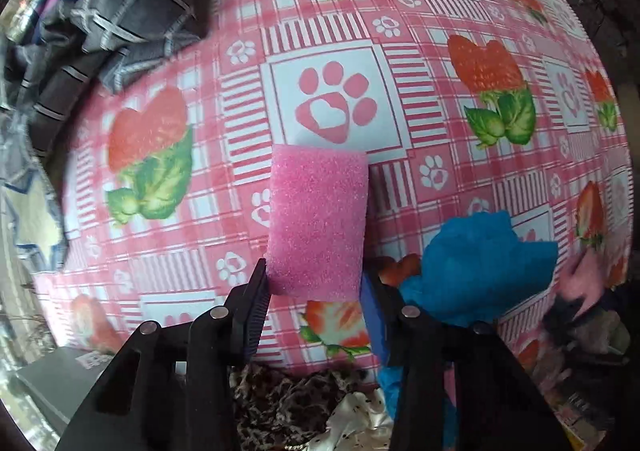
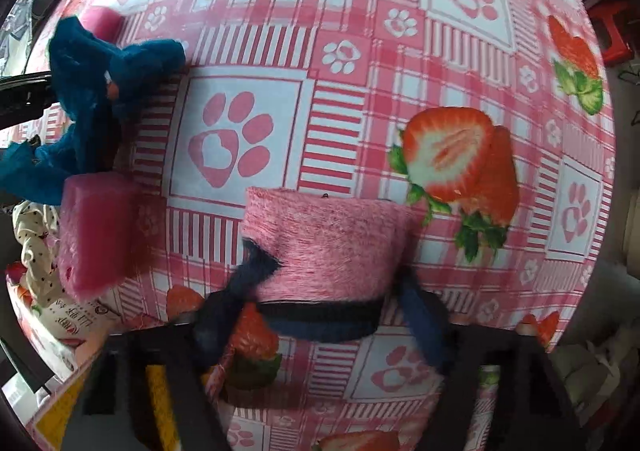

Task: Organize soft objects
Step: 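Grasp the pink sponge with the left tool while the right tool grasps the pink sock, then carry the pink sponge and pink sock over the white box with both tools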

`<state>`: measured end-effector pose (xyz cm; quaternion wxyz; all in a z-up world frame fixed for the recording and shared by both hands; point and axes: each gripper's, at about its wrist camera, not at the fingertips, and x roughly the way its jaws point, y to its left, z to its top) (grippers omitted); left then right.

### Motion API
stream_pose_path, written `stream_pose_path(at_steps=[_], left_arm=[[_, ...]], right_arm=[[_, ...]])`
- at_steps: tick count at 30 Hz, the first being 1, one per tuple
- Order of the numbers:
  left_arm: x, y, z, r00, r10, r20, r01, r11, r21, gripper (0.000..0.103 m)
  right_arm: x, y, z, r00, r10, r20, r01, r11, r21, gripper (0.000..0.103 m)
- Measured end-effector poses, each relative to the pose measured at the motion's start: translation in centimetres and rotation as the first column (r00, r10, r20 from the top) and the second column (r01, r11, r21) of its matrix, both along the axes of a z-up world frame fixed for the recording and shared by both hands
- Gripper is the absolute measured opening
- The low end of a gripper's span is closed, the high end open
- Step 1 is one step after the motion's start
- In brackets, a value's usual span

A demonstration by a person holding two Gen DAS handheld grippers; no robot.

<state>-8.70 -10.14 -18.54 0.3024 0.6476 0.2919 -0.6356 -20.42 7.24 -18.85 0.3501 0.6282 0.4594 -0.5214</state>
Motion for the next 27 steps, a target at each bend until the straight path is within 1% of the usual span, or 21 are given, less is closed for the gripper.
stream_pose_path(at_steps=[1, 2, 4, 6, 9, 14, 20, 22, 24, 27], left_arm=[[0.0, 0.1, 0.4, 1.000, -0.001, -0.006, 0.001, 1.000, -0.018, 0.046], [0.1, 0.2, 0.9, 1.000, 0.001, -0.019, -0.002, 1.000, -0.031, 0.046], [0.2, 0.4, 2.2, 0.999, 0.005, -0.042, -0.007, 0.998, -0.055, 0.046], [0.7, 0.6, 3.5, 0.998, 0.007, -0.062, -0.011, 0.997, -0.072, 0.046], [1.1, 1.2, 5.3, 0.997, 0.011, -0.080, -0.018, 0.996, -0.089, 0.046], [2.5, 3.7, 8.2, 0.994, 0.003, -0.107, -0.015, 0.993, -0.116, 0.046], [4.7, 7.0, 11.2, 0.990, -0.018, -0.138, 0.002, 0.993, -0.118, 0.046], [5.3, 8.4, 11.8, 0.989, -0.027, -0.144, 0.011, 0.994, -0.106, 0.046], [6.0, 9.7, 12.5, 0.988, -0.038, -0.152, 0.024, 0.995, -0.095, 0.046], [6.8, 12.1, 13.8, 0.984, -0.087, -0.154, 0.072, 0.992, -0.104, 0.046]], right_arm=[[-0.3, 0.1, 0.4, 1.000, -0.007, -0.003, 0.007, 1.000, -0.012, 0.042], [-0.6, 0.3, 0.7, 1.000, -0.021, 0.001, 0.022, 0.999, -0.024, 0.038], [-1.3, 0.7, 1.5, 0.998, -0.063, 0.014, 0.063, 0.996, -0.056, 0.035], [-1.6, 1.1, 2.4, 0.997, -0.073, 0.007, 0.073, 0.994, -0.077, 0.035], [-1.7, 1.7, 3.7, 0.996, -0.085, 0.021, 0.087, 0.991, -0.100, 0.035], [-2.4, 2.9, 6.3, 0.991, -0.125, 0.040, 0.129, 0.983, -0.133, 0.035], [-3.0, 5.0, 9.7, 0.980, -0.189, 0.063, 0.198, 0.965, -0.170, 0.035], [-2.9, 5.3, 11.7, 0.976, -0.209, 0.061, 0.217, 0.958, -0.186, 0.035], [-2.7, 6.0, 12.9, 0.972, -0.226, 0.059, 0.233, 0.952, -0.200, 0.035], [-2.0, 7.1, 14.8, 0.970, -0.238, 0.049, 0.243, 0.944, -0.225, 0.035]])
